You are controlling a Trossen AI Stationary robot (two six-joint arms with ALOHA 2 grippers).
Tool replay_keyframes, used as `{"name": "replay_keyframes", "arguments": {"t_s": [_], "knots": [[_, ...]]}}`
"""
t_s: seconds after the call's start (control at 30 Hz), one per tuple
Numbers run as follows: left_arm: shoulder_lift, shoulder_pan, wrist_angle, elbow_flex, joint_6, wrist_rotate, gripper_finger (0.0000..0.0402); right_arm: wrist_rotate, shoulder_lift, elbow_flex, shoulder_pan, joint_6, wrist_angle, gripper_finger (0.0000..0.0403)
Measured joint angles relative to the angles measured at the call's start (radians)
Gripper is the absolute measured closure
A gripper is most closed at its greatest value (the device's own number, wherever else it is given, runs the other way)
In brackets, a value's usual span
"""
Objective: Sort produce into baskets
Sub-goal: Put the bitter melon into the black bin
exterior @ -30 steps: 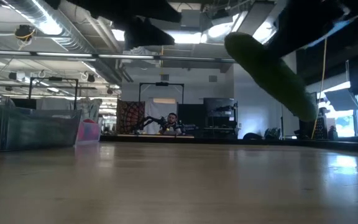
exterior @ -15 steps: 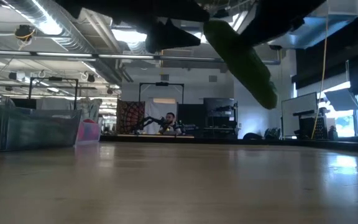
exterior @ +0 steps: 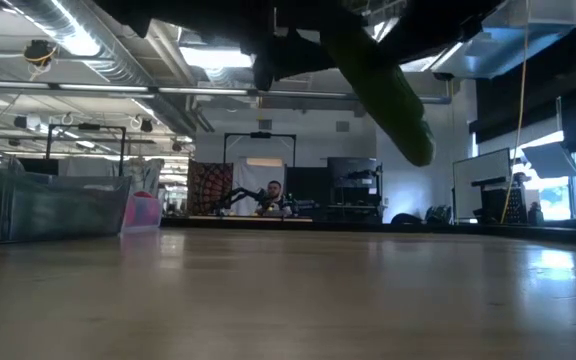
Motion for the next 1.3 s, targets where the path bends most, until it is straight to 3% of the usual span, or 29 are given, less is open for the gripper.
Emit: {"name": "replay_keyframes", "arguments": {"t_s": [0.2, 0.33, 0.5, 0.63, 0.77, 1.0, 1.3], "knots": [[0.000, -0.001, 0.009, 0.000, 0.015, 0.002, 0.0272, -0.010, 0.000, 0.000, 0.000, -0.004, 0.007, 0.0342], [0.000, -0.001, 0.009, -0.001, 0.022, 0.003, 0.0275, -0.016, 0.000, 0.000, 0.000, 0.014, 0.007, 0.0328], [-0.006, -0.003, 0.006, -0.001, 0.035, 0.002, 0.0272, -0.038, -0.015, 0.000, 0.003, 0.018, -0.002, 0.0254], [-0.048, -0.017, -0.058, -0.001, 0.046, -0.020, 0.0268, -0.150, -0.087, 0.001, 0.026, 0.068, -0.078, 0.0200], [-0.153, -0.041, -0.281, -0.001, 0.032, -0.102, 0.0270, -0.173, -0.143, 0.002, 0.068, 0.216, -0.246, 0.0175], [-0.403, -0.057, -0.738, -0.001, -0.176, -0.177, 0.0263, -0.072, -0.125, 0.001, 0.130, 0.437, -0.456, 0.0173], [-0.691, -0.047, -1.210, -0.001, -0.489, -0.189, 0.0262, -0.031, -0.068, 0.000, 0.132, 0.442, -0.471, 0.0178]]}}
